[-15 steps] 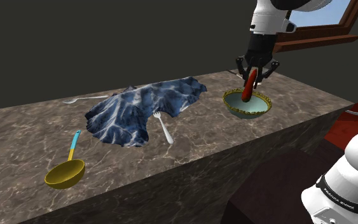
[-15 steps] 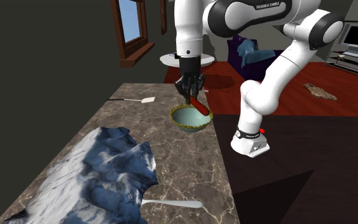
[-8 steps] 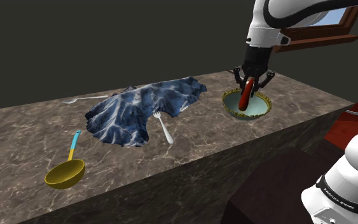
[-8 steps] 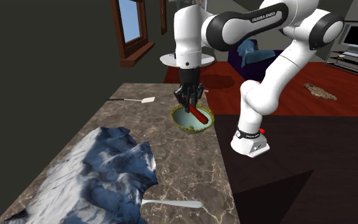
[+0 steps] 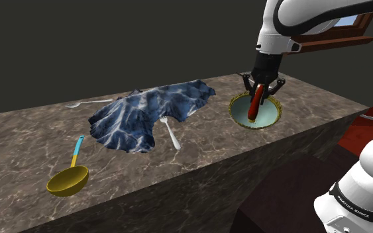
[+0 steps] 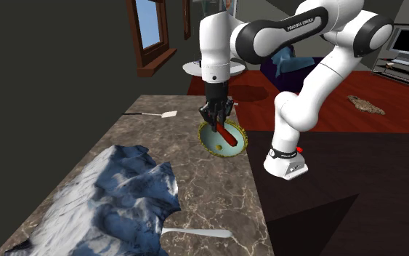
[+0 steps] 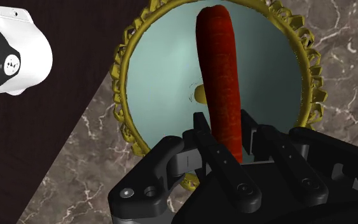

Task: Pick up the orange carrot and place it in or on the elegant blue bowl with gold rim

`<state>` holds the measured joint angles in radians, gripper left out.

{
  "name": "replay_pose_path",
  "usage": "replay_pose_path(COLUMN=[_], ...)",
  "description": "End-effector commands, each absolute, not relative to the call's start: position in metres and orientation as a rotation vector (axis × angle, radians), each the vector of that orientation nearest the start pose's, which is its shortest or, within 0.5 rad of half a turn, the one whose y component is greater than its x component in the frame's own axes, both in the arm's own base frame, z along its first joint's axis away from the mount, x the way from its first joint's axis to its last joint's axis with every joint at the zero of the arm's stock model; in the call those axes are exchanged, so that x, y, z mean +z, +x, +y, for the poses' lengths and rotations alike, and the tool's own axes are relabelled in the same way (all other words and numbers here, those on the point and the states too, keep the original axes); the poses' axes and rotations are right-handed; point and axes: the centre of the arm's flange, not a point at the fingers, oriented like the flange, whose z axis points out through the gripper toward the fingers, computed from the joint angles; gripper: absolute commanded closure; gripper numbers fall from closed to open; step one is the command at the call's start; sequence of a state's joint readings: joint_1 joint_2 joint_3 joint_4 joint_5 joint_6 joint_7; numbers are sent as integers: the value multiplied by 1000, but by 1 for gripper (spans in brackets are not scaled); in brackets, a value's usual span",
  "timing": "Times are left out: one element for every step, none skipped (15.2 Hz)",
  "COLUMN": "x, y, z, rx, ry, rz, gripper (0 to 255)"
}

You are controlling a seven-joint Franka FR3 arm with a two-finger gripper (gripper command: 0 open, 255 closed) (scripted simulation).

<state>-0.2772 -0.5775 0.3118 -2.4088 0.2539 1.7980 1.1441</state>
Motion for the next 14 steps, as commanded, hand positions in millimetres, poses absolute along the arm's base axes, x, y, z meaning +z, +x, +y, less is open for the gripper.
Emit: replay_pose_path(x=[502,502,502,502,502,502,502,515,528,541,552,552,552,552], y=[379,379,379,379,379,379,379,379,380,380,381,381,381,381], z=[45,45,45,45,45,45,45,44,43,42,41,41,41,41], rx=[130,130,130,130,130,130,130,130,130,130,130,130,130,130], ry=[-2536,-2536,-2536,-2536,-2536,-2536,-2536,-2536,-2536,-2536,-2536,-2536,-2536,-2536], rz=[1784,1784,1784,1784,1784,1784,1784,1784,1784,1784,1784,1784,1784,1784], gripper=[255,0,0,0,0,0,0,0,0,0,0,0,0,0])
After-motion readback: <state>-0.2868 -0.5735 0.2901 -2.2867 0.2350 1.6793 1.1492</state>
